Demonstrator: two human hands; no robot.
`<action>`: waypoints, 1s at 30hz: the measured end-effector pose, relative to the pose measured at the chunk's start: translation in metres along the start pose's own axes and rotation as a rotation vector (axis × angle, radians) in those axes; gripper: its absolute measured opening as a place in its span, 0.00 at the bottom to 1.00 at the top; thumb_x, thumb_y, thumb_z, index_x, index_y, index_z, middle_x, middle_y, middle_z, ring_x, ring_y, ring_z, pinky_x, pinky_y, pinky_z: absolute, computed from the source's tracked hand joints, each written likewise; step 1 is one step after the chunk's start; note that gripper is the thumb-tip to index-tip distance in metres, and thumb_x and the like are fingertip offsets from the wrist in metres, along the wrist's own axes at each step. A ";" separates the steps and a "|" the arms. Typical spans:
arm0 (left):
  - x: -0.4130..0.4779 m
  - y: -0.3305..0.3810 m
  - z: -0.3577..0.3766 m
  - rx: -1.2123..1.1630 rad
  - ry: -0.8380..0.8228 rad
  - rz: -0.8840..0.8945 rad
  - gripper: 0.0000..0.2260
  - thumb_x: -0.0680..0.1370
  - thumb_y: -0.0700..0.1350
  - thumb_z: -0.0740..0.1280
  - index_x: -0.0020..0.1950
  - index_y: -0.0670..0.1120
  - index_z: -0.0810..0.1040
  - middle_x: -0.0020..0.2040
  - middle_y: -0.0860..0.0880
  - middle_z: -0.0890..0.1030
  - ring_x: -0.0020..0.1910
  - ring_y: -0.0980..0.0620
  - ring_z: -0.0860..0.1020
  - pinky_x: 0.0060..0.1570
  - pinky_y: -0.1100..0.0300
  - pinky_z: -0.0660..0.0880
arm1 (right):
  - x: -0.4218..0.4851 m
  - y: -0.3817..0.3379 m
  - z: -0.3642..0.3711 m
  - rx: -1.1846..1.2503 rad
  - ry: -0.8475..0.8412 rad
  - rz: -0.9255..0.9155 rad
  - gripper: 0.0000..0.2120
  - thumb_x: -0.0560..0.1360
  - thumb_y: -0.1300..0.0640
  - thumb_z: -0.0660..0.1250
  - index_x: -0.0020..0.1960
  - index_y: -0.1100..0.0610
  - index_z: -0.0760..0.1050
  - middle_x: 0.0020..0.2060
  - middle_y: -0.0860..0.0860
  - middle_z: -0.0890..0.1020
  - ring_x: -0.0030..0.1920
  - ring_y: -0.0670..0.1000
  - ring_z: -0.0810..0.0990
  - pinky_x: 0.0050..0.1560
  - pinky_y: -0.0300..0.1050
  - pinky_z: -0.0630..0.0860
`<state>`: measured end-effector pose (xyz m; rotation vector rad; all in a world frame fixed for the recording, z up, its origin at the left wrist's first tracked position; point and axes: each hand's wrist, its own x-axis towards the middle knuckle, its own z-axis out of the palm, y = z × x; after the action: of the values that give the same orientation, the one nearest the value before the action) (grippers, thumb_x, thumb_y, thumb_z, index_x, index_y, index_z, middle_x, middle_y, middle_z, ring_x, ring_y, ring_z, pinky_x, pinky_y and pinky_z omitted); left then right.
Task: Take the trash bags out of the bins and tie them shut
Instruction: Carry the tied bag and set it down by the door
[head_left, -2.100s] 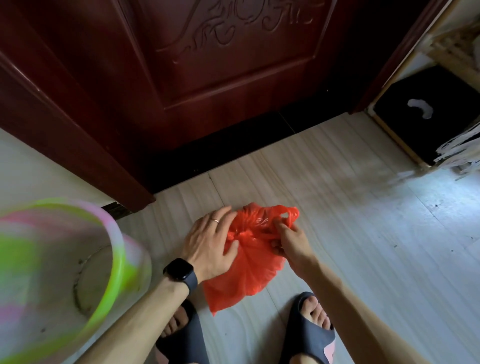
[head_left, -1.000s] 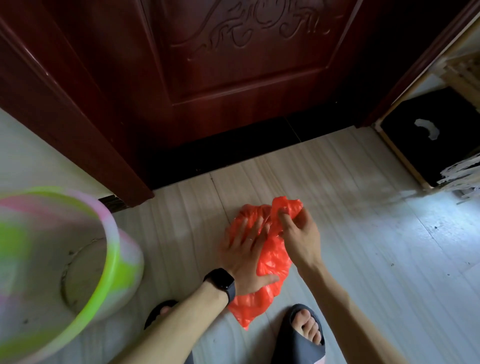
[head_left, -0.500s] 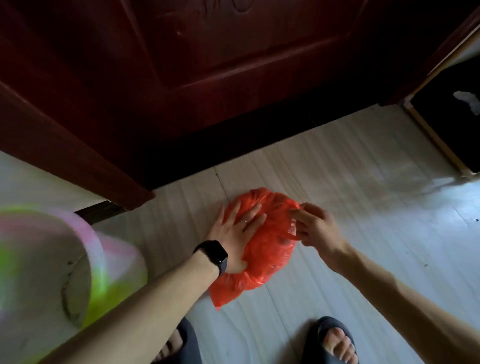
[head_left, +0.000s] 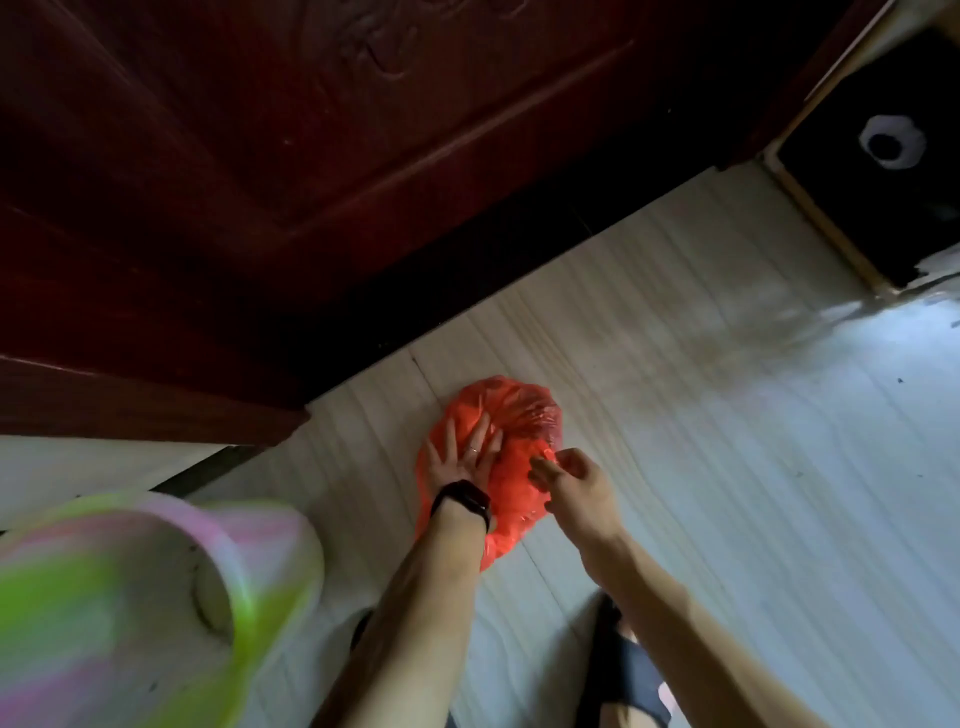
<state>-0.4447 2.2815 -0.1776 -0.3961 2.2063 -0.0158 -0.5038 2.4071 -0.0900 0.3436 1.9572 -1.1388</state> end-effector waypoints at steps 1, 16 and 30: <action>-0.008 -0.002 -0.015 -0.010 -0.035 0.001 0.43 0.76 0.61 0.63 0.78 0.56 0.34 0.79 0.54 0.32 0.78 0.39 0.40 0.73 0.38 0.49 | -0.011 -0.005 -0.003 -0.060 0.000 0.020 0.08 0.77 0.52 0.68 0.48 0.57 0.77 0.43 0.54 0.83 0.41 0.51 0.78 0.41 0.46 0.73; -0.318 0.013 -0.349 -0.173 0.129 0.260 0.16 0.76 0.52 0.60 0.63 0.56 0.76 0.62 0.50 0.80 0.62 0.45 0.77 0.61 0.53 0.70 | -0.292 -0.210 -0.230 -0.245 -0.005 0.031 0.14 0.77 0.59 0.63 0.33 0.59 0.74 0.29 0.50 0.72 0.26 0.45 0.67 0.26 0.37 0.64; -0.604 0.194 -0.679 -0.045 0.731 0.891 0.22 0.70 0.59 0.56 0.58 0.57 0.81 0.51 0.50 0.85 0.54 0.45 0.81 0.58 0.50 0.74 | -0.647 -0.318 -0.545 0.406 0.702 -0.285 0.11 0.78 0.52 0.68 0.45 0.59 0.83 0.43 0.56 0.86 0.41 0.49 0.81 0.43 0.48 0.77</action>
<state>-0.6779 2.5532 0.6797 0.7054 2.9115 0.4290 -0.5714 2.7813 0.7300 0.7811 2.4114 -1.7845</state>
